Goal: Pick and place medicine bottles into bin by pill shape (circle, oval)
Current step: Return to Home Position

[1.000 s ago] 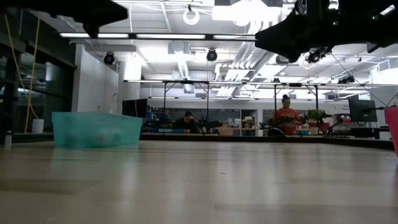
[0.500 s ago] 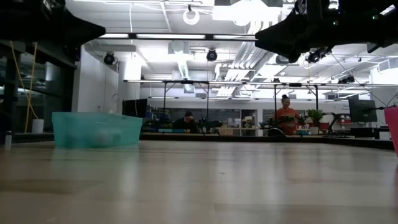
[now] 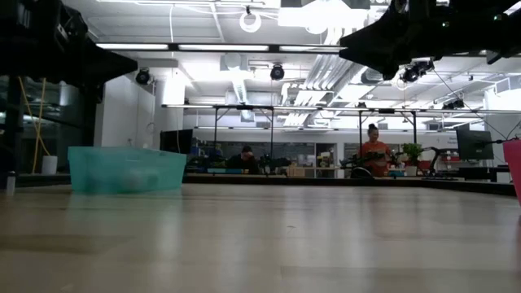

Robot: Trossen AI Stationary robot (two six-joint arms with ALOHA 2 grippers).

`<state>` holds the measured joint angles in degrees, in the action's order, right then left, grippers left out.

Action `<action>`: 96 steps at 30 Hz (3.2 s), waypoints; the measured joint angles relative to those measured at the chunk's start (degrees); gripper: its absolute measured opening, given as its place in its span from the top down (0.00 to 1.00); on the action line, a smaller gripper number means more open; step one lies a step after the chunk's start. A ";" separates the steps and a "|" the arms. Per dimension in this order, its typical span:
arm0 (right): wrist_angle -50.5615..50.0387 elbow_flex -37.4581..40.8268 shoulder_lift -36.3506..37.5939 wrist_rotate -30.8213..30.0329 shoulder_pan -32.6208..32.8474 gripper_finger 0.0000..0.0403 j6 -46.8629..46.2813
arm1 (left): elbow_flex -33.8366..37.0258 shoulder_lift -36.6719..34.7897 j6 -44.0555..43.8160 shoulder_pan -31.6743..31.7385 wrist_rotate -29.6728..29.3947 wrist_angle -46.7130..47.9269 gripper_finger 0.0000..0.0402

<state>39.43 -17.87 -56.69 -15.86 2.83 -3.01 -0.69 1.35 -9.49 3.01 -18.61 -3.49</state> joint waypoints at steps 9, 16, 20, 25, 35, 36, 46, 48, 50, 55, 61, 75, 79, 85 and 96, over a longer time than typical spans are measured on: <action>-22.99 -0.02 13.94 0.01 -0.54 0.60 -1.66 | 0.00 -0.03 -0.13 0.00 -0.06 0.29 1.00; -29.24 0.06 23.20 2.41 -0.57 0.71 -1.27 | -0.02 -0.03 0.12 0.00 0.46 0.29 1.00; -19.33 7.60 25.51 8.14 -0.56 0.85 -2.71 | 0.00 -0.03 0.07 0.00 0.44 0.29 1.00; -7.36 17.23 29.28 9.22 -1.25 0.98 -3.81 | 0.00 -0.03 0.08 0.00 0.44 0.29 1.00; -37.44 11.81 42.62 9.09 -4.01 0.99 -7.57 | -0.02 -0.03 0.18 0.00 0.44 0.31 1.00; -37.03 12.90 44.22 9.06 -3.88 0.99 -7.48 | 0.00 -0.03 0.17 0.00 0.44 0.31 1.00; -37.02 17.29 53.63 6.72 -3.13 1.00 -2.06 | -0.02 -0.03 0.10 0.02 0.41 0.31 1.00; -36.97 17.29 53.30 5.99 -3.19 1.00 -1.00 | -0.02 -0.03 0.15 0.01 0.42 0.29 1.00; -36.95 17.29 52.74 5.99 -3.19 1.00 -1.26 | -0.02 -0.03 0.10 0.00 0.42 0.29 1.00; -36.97 17.29 52.13 6.03 -3.19 1.00 -1.27 | -0.02 -0.03 0.10 0.01 0.42 0.29 1.00; -36.95 17.31 52.20 6.05 -3.19 1.00 -4.72 | -0.02 -0.03 0.15 0.00 0.42 0.29 1.00; -36.96 17.33 52.20 6.10 -3.19 1.00 -7.48 | -0.02 -0.03 0.10 0.00 0.42 0.29 1.00; -36.96 17.35 52.20 6.12 -3.19 1.00 -7.47 | -0.02 -0.03 0.13 0.00 0.42 0.29 1.00; -36.97 17.35 52.20 6.32 -3.19 1.00 -7.47 | -0.02 -0.03 0.11 0.01 0.42 0.29 1.00; -36.97 17.35 52.20 6.27 -3.19 1.00 -7.47 | -0.02 -0.03 0.16 0.02 0.42 0.29 1.00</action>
<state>2.46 -0.51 -4.49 -9.58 -0.36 -10.48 -0.71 1.32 -9.32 3.03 -18.20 -3.20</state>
